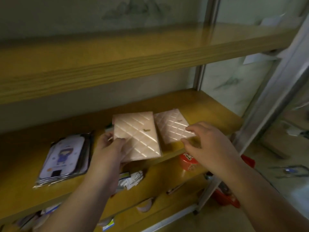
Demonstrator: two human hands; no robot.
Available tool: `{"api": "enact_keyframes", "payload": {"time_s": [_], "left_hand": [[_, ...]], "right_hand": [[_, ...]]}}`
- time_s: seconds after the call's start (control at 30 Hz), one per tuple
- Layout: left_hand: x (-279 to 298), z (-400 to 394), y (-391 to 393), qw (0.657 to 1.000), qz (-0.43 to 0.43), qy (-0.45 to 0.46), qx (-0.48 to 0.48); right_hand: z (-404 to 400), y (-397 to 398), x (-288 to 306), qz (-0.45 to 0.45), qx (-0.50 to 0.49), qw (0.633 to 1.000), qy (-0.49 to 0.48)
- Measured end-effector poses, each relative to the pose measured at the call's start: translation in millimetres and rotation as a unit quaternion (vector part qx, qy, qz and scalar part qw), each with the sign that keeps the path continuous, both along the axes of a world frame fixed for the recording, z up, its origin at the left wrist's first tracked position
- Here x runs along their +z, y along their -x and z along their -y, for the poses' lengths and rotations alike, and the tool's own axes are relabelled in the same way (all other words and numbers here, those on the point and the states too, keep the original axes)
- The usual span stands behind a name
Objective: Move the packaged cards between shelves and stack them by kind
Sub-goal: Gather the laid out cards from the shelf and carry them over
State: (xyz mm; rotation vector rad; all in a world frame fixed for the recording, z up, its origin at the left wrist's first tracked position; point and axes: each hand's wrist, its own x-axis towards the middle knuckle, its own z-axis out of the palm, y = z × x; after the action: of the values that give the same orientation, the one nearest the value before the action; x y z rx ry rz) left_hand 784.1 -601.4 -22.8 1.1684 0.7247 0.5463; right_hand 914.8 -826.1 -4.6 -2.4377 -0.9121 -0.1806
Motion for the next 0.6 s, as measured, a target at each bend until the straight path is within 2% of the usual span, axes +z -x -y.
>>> {"api": "enact_keyframes", "payload": {"time_s": [0.23, 0.3, 0.4, 0.5, 0.53, 0.6], "left_hand": [[-2, 50, -93, 0.993, -0.086, -0.073, -0.048], [-3, 60, -104, 0.985, -0.104, -0.129, -0.058], [-7, 65, -110, 0.957, -0.144, -0.248, -0.048], [-9, 64, -119, 0.931, -0.182, -0.314, -0.046], [-11, 64, -122, 0.915, -0.217, -0.335, -0.064], [-10, 66, -124, 0.857, -0.302, -0.402, -0.111]], "right_hand": [[54, -39, -5, -0.018, 0.021, 1.0, 0.011], [63, -45, -7, -0.025, 0.027, 0.999, 0.005], [71, -54, -9, -0.035, 0.041, 0.999, -0.003], [72, -64, -8, -0.045, 0.05, 0.998, -0.013], [70, -67, -8, -0.046, 0.052, 0.997, -0.018], [67, -73, -10, -0.05, 0.055, 0.997, -0.024]]}}
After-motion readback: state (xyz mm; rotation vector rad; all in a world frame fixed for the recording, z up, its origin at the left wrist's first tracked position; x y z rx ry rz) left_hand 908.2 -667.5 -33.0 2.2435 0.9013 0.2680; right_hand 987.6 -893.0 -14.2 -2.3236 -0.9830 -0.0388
